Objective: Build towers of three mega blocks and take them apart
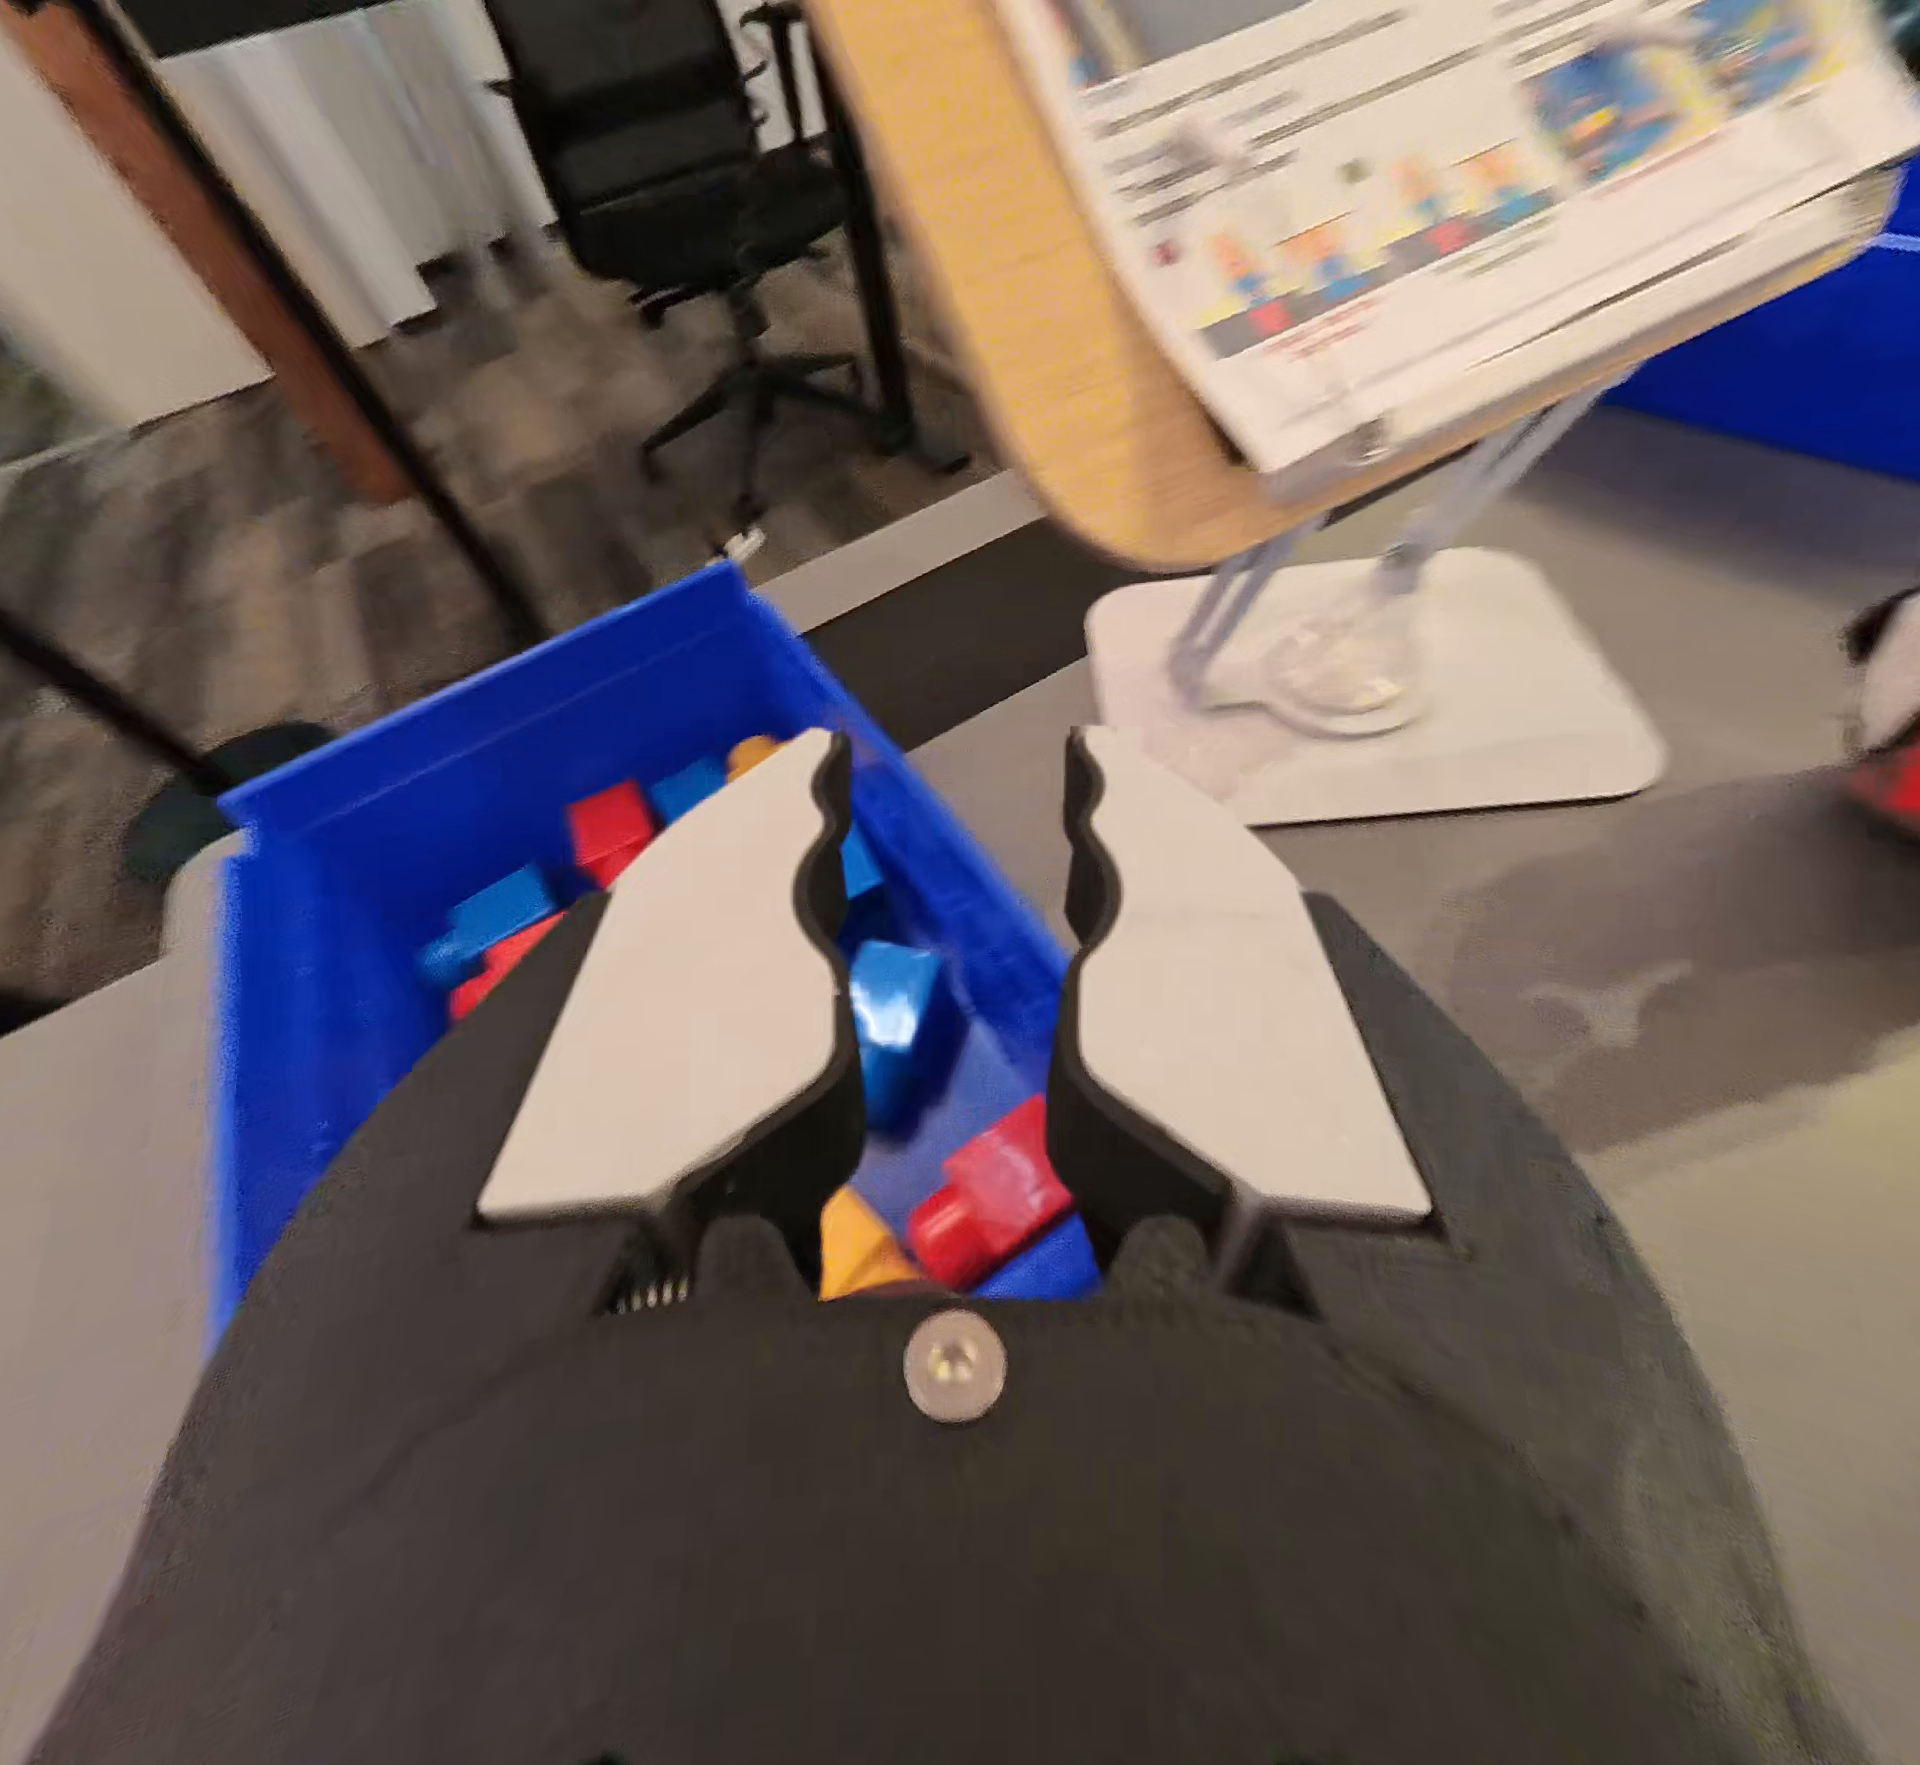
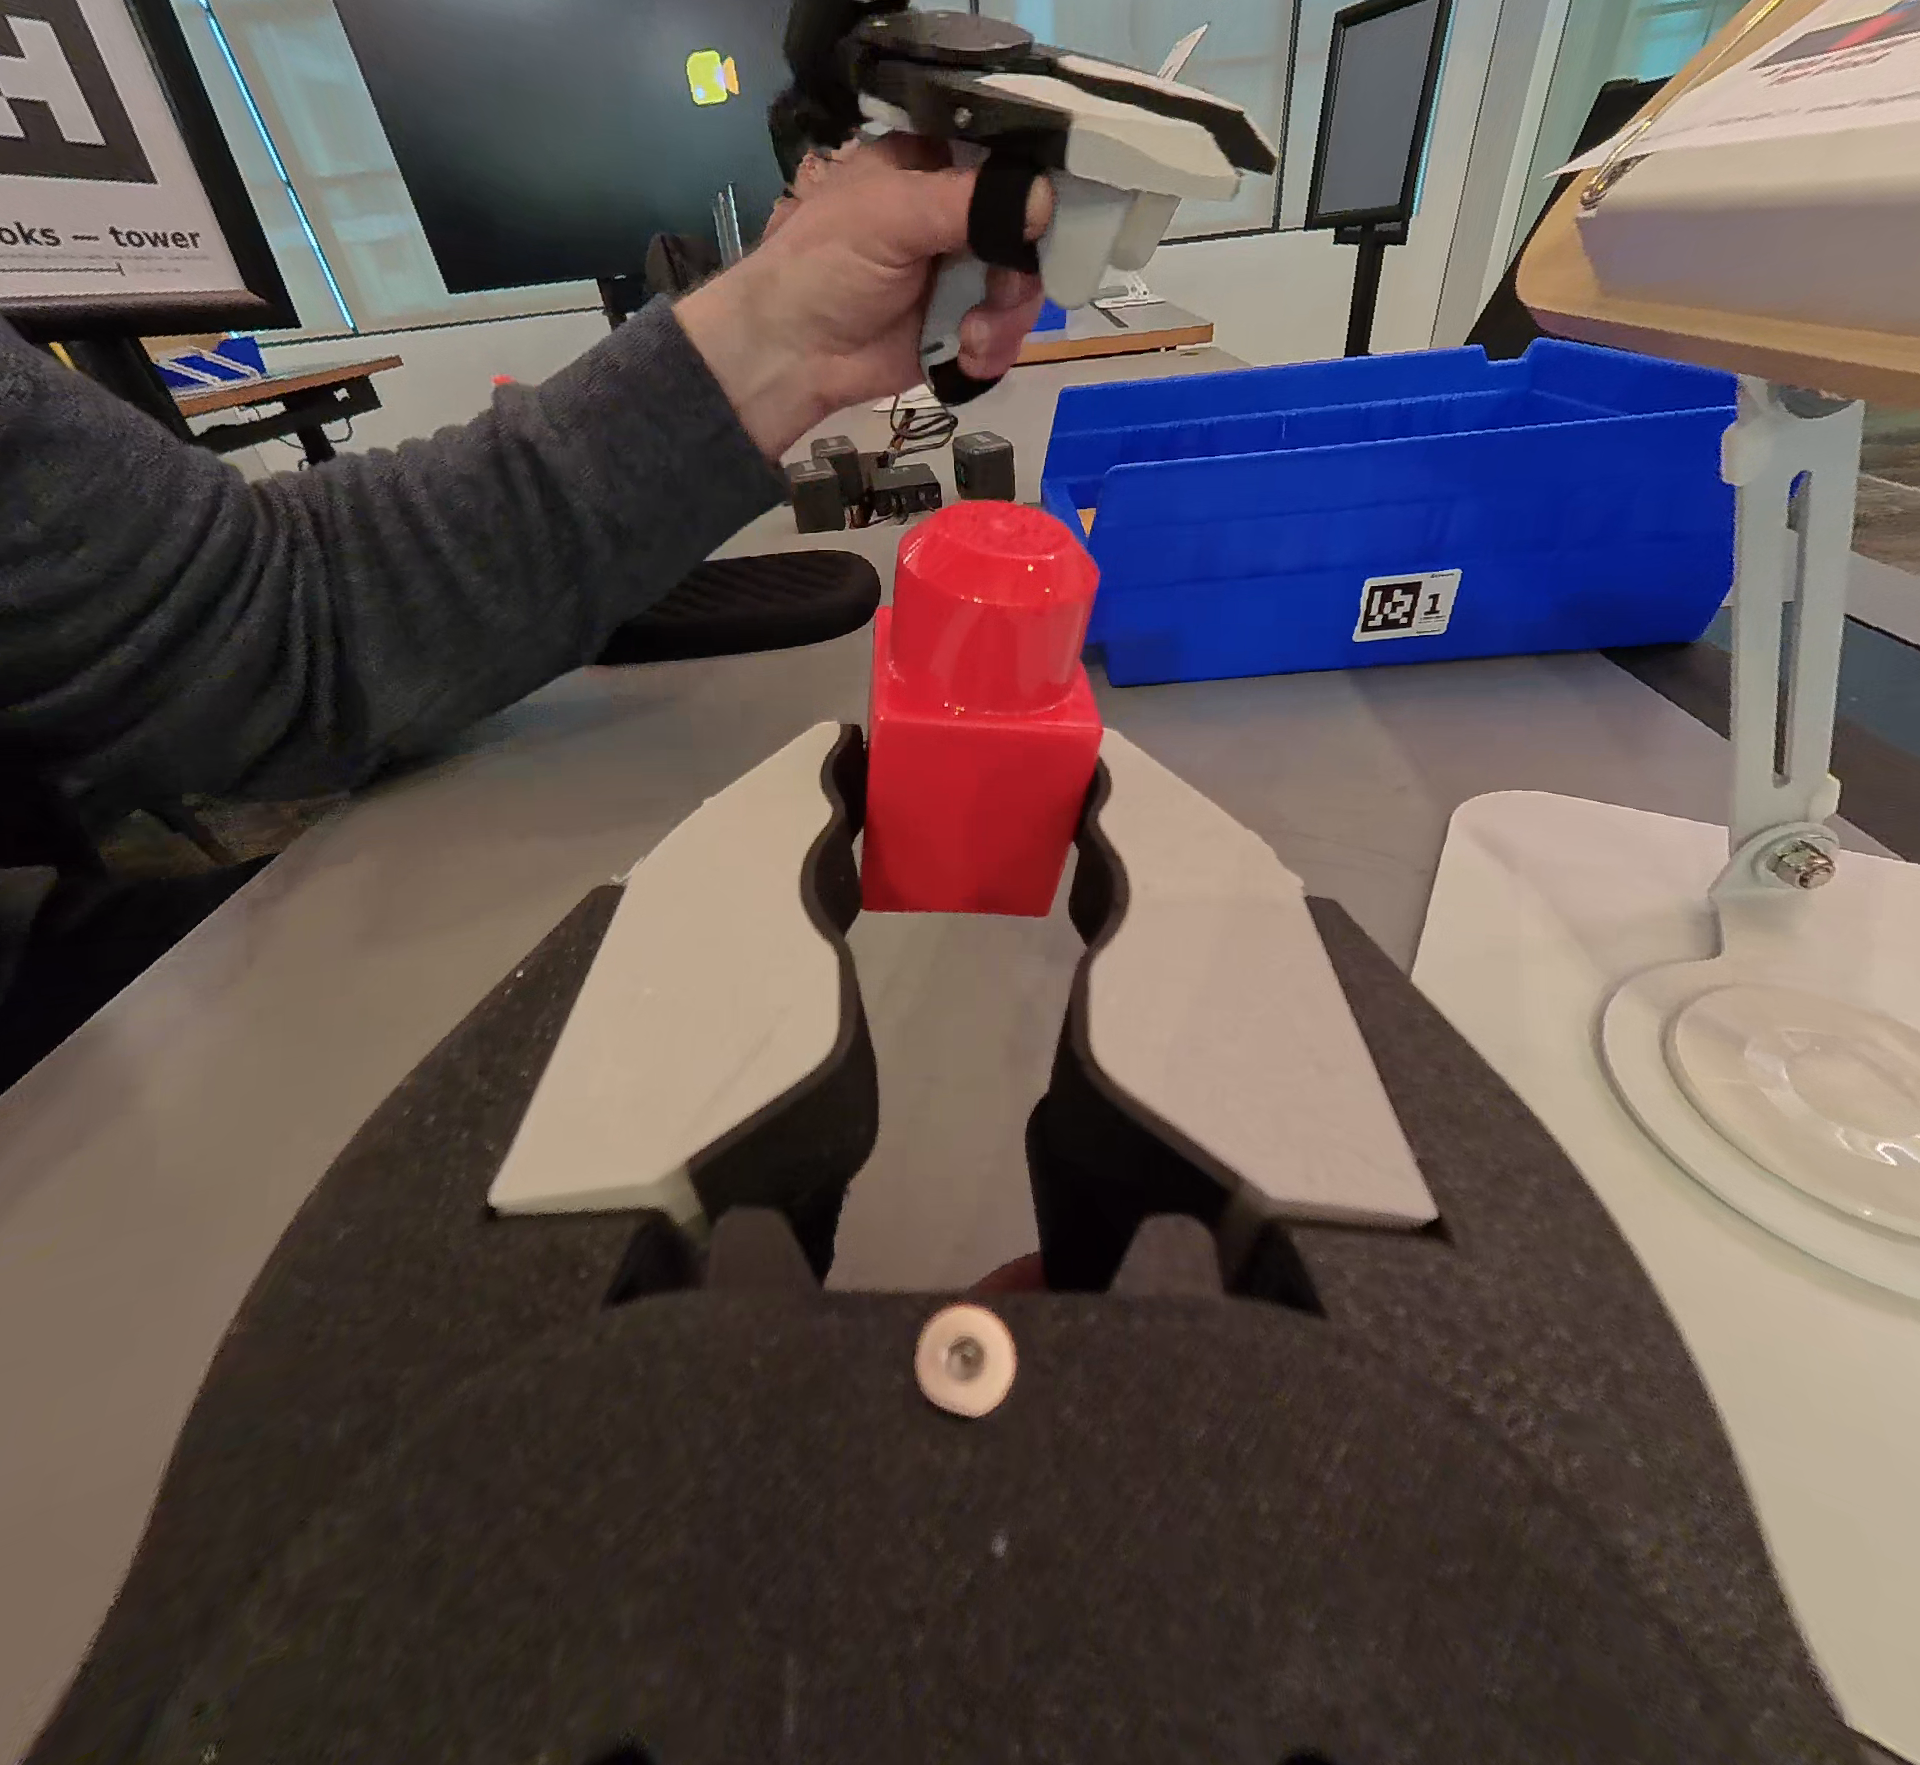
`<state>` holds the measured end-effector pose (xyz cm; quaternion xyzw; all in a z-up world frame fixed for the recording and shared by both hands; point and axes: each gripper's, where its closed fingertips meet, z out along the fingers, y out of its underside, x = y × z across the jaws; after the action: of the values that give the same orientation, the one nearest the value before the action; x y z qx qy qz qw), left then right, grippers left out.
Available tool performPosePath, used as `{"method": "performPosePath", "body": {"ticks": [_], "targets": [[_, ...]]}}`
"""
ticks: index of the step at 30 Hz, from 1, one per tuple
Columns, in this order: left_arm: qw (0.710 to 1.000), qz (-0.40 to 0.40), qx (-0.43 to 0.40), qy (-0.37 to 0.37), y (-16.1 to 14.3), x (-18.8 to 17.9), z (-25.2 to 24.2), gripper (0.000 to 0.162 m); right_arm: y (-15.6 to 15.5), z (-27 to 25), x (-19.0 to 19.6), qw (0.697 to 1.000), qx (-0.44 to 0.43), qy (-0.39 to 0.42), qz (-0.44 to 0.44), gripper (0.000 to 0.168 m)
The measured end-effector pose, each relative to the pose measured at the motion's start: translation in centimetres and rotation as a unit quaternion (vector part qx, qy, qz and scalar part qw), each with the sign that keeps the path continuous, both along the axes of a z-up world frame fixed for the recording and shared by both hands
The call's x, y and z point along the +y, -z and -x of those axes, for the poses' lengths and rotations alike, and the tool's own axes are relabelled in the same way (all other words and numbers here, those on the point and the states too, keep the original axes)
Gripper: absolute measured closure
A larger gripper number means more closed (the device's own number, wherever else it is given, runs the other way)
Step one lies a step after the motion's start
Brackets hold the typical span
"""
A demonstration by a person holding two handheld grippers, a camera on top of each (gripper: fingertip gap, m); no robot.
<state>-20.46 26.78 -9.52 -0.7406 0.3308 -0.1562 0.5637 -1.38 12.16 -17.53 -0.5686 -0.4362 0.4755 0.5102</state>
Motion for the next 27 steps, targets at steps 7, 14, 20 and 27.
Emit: {"method": "performPosePath", "body": {"ticks": [7,14,20,27], "targets": [[0.99,0.048,0.127,-0.025,3.0,4.6,3.8,0.124,-0.1,-0.1,0.1,1.0,0.006,-0.002,0.009,0.131],[0.975,0.111,0.191,-0.024,7.3,8.8,3.8,0.123,0.1,0.1,-0.1,1.0,-0.003,-0.005,0.002,0.131],[0.957,0.182,0.226,-0.017,10.9,9.6,4.5,0.125,0.0,0.0,-0.1,1.0,0.002,-0.005,0.006,0.131],[0.923,0.231,0.307,-0.032,13.7,9.3,7.1,0.135,0.0,-0.1,-0.1,1.0,0.003,-0.006,0.007,0.131]]}}
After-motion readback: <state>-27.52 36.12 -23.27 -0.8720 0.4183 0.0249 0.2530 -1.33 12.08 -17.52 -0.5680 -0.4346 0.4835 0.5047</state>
